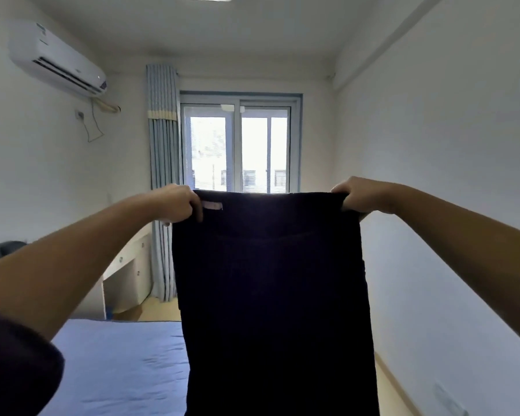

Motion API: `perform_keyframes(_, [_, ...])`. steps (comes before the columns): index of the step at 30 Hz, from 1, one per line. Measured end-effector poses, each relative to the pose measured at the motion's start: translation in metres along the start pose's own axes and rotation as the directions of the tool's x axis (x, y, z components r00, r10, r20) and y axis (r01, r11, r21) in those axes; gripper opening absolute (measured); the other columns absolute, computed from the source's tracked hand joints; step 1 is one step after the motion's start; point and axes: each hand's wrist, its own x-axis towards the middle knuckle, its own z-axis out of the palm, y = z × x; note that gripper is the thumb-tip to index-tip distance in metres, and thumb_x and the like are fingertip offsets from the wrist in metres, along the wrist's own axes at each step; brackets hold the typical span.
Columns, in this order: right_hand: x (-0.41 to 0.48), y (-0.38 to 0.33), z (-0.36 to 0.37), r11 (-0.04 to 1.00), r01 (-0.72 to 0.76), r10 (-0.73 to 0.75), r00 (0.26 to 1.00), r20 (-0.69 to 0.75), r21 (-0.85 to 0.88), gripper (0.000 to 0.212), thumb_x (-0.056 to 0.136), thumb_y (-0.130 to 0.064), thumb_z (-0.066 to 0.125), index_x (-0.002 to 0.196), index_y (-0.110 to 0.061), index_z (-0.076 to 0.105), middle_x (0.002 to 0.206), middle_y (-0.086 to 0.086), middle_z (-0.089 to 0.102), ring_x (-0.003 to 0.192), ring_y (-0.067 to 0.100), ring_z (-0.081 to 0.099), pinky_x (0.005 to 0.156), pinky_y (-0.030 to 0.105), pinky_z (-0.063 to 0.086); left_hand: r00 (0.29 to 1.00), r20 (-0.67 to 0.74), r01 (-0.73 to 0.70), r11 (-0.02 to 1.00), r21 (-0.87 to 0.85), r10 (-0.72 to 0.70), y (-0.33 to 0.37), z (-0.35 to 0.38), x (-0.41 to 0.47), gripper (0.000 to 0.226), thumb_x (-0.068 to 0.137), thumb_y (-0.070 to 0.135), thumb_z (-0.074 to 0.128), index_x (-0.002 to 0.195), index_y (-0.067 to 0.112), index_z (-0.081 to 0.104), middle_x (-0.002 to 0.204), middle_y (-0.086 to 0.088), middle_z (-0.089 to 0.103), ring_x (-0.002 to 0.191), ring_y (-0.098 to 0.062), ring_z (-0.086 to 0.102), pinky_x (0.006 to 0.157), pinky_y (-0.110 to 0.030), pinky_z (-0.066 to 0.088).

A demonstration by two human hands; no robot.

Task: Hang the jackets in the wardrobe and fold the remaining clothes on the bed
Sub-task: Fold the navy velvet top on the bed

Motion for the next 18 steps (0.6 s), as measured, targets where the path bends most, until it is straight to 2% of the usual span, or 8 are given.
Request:
perform_keyframes(3, [-0.004,0.006,-0.007,0.972,0.004,-0.037,0.990,0.137,0.234,0.030,0.085,0.001,0.046,0.106,-0.011,0.064,0.086,0.005,0.067,0.077,0.016,0.065,0.064,0.026,0.054,0.997,-0.060,0.022,0.957,-0.288,-0.041,0.005,-0.004,0.005,0.058,0.080,-0.011,0.027,0.079,0.026,0.071,0.097,0.001,0.054,0.084,-0.018,0.055,0.065,-0.022,0.045])
perform_keyframes(5, [-0.004,0.009,-0.005,0.920,-0.010,-0.079,0.975,0.209,0.393,0.024,0.087,-0.006,0.047,0.104,-0.007,0.062,0.081,0.005,0.065,0.068,0.013,0.063,0.058,0.023,0.051,0.993,-0.105,-0.010,0.868,-0.497,-0.048,0.013,-0.003,0.008,0.057,0.081,-0.014,0.025,0.079,0.020,0.072,0.097,0.003,0.056,0.089,-0.016,0.054,0.072,-0.024,0.045])
perform_keyframes(8, [-0.004,0.014,-0.007,0.859,0.044,-0.189,0.953,0.236,0.510,0.015,0.088,-0.023,0.056,0.088,-0.017,0.070,0.074,-0.001,0.068,0.063,0.009,0.066,0.052,0.019,0.050,0.975,-0.218,-0.124,0.727,-0.676,-0.036,0.019,-0.004,0.011,0.047,0.075,-0.017,0.027,0.065,0.011,0.063,0.079,0.006,0.064,0.075,-0.010,0.059,0.058,-0.016,0.044])
perform_keyframes(9, [-0.006,0.016,-0.010,0.836,0.080,-0.232,0.948,0.218,0.543,0.016,0.088,-0.027,0.058,0.081,-0.022,0.072,0.071,-0.004,0.068,0.061,0.008,0.065,0.052,0.018,0.050,0.965,-0.262,-0.189,0.758,-0.624,0.024,0.017,-0.004,0.009,0.043,0.075,-0.015,0.030,0.062,0.013,0.060,0.070,0.007,0.064,0.065,-0.007,0.059,0.053,-0.013,0.043])
perform_keyframes(11, [-0.009,0.023,-0.020,0.799,0.131,-0.285,0.942,0.179,0.586,0.019,0.088,-0.035,0.061,0.076,-0.028,0.073,0.068,-0.008,0.067,0.059,0.006,0.064,0.052,0.016,0.049,0.898,-0.311,-0.375,0.912,-0.169,0.311,0.005,-0.005,0.005,0.037,0.084,0.000,0.041,0.061,0.025,0.056,0.075,0.004,0.061,0.062,-0.007,0.055,0.054,-0.013,0.039])
perform_keyframes(14, [-0.013,0.031,-0.031,0.820,0.135,-0.307,0.924,0.229,0.556,0.020,0.083,-0.035,0.068,0.099,-0.024,0.073,0.091,-0.003,0.072,0.082,0.013,0.070,0.066,0.021,0.054,0.775,-0.162,-0.503,0.751,0.428,0.612,-0.015,-0.006,-0.002,0.020,0.090,0.048,0.043,0.081,0.035,0.055,0.094,0.009,0.050,0.061,0.000,0.048,0.055,-0.014,0.031])
perform_keyframes(16, [-0.013,0.031,-0.033,0.867,0.065,-0.271,0.894,0.357,0.495,0.038,0.080,-0.029,0.071,0.117,-0.020,0.066,0.110,0.004,0.071,0.098,0.021,0.068,0.077,0.027,0.055,0.725,-0.113,-0.505,0.637,0.583,0.679,-0.020,-0.008,-0.003,0.048,0.087,0.071,0.030,0.098,0.033,0.058,0.097,0.011,0.042,0.052,0.002,0.038,0.051,-0.010,0.022])
perform_keyframes(18, [-0.014,0.028,-0.028,0.915,0.009,-0.222,0.846,0.485,0.403,0.043,0.082,-0.026,0.070,0.123,-0.017,0.061,0.114,0.005,0.069,0.103,0.023,0.067,0.082,0.031,0.055,0.673,-0.058,-0.522,0.529,0.669,0.738,-0.021,-0.012,-0.004,0.057,0.086,0.074,0.023,0.104,0.032,0.058,0.099,0.007,0.045,0.052,-0.001,0.039,0.051,-0.010,0.024])
